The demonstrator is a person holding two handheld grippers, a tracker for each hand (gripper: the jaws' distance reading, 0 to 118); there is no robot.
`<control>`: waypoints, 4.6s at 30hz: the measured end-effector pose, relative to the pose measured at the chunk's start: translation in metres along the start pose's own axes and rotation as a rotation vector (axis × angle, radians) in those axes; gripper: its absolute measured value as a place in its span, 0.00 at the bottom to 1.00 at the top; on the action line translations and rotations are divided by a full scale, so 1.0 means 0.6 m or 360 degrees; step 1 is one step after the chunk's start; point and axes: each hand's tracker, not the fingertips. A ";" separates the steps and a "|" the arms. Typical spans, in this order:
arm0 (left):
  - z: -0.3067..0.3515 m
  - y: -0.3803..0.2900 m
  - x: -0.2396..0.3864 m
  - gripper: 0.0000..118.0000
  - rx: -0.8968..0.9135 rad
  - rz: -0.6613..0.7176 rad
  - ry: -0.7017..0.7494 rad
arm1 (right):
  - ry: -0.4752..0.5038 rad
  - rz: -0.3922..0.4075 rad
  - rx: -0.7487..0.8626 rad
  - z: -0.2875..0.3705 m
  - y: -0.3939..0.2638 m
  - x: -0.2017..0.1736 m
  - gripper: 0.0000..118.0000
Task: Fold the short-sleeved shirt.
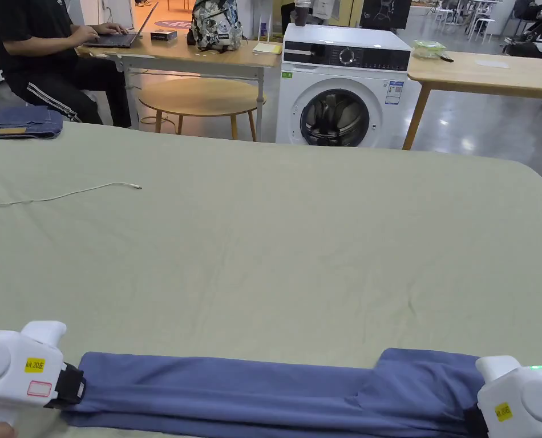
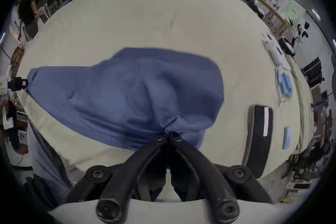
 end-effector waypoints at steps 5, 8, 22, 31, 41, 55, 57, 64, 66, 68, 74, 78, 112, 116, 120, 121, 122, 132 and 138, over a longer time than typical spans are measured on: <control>-0.018 -0.012 0.001 0.00 -0.0023 0.0007 0.0025 | -0.0003 -0.0019 -0.0003 -0.019 -0.002 -0.001 0.01; -0.025 -0.013 0.002 0.00 -0.0019 0.0013 0.0038 | -0.0012 -0.0016 0.0000 -0.027 -0.002 -0.002 0.01; 0.049 0.050 0.043 0.37 0.0407 0.0039 0.0033 | -0.0133 -0.0068 0.0487 0.087 0.051 -0.029 0.61; 0.078 0.069 0.138 0.31 0.0976 -0.0098 0.0093 | -0.0020 -0.0245 0.0994 0.083 0.082 -0.118 0.25; 0.119 0.052 0.179 0.00 0.1517 -0.0098 0.0259 | -0.0038 -0.0276 0.1632 0.138 0.080 -0.204 0.00; 0.096 0.059 0.020 0.00 0.0738 0.0086 -0.0150 | -0.0081 -0.0201 0.1740 0.134 0.102 -0.241 0.00; 0.086 0.052 -0.016 0.00 0.0614 0.0141 -0.0257 | -0.0083 -0.0186 0.1743 0.132 0.103 -0.247 0.00; 0.040 0.035 -0.119 0.14 0.0251 0.0390 -0.0619 | -0.0073 -0.0148 0.1752 0.123 0.111 -0.260 0.00; 0.020 0.029 -0.135 0.37 0.0168 0.0445 -0.0718 | -0.0071 -0.0144 0.1751 0.119 0.114 -0.264 0.00; -0.013 0.025 -0.170 0.41 0.0092 0.0498 -0.0801 | -0.0065 -0.0145 0.1744 0.115 0.115 -0.267 0.00; -0.070 0.003 -0.181 0.54 -0.0052 0.0707 -0.1041 | -0.0063 -0.0131 0.1707 0.099 0.116 -0.273 0.00; -0.091 -0.013 -0.151 0.53 -0.0082 0.0831 -0.1318 | -0.0068 -0.0129 0.1690 0.089 0.112 -0.274 0.00; 0.077 0.050 -0.114 0.05 0.0182 0.0559 -0.0799 | -0.0047 -0.0119 0.1644 0.085 0.115 -0.266 0.00; 0.085 0.058 -0.059 0.05 0.0192 0.0549 -0.1016 | -0.0038 -0.0123 0.1638 0.085 0.115 -0.268 0.00; 0.085 0.069 0.016 0.05 0.0172 0.0485 -0.1165 | -0.0031 -0.0118 0.1637 0.085 0.114 -0.269 0.00; 0.080 0.074 0.041 0.05 0.0152 0.0458 -0.1175 | -0.0032 -0.0118 0.1638 0.085 0.114 -0.269 0.00; 0.074 0.078 0.065 0.05 0.0135 0.0439 -0.1161 | -0.0030 -0.0118 0.1636 0.085 0.113 -0.269 0.00; -0.060 0.097 0.229 0.05 -0.0093 0.0212 -0.0702 | -0.0048 -0.0133 0.1616 0.084 0.105 -0.255 0.00; -0.121 0.082 0.282 0.05 -0.0203 0.0178 -0.0583 | -0.0067 -0.0152 0.1587 0.080 0.100 -0.244 0.00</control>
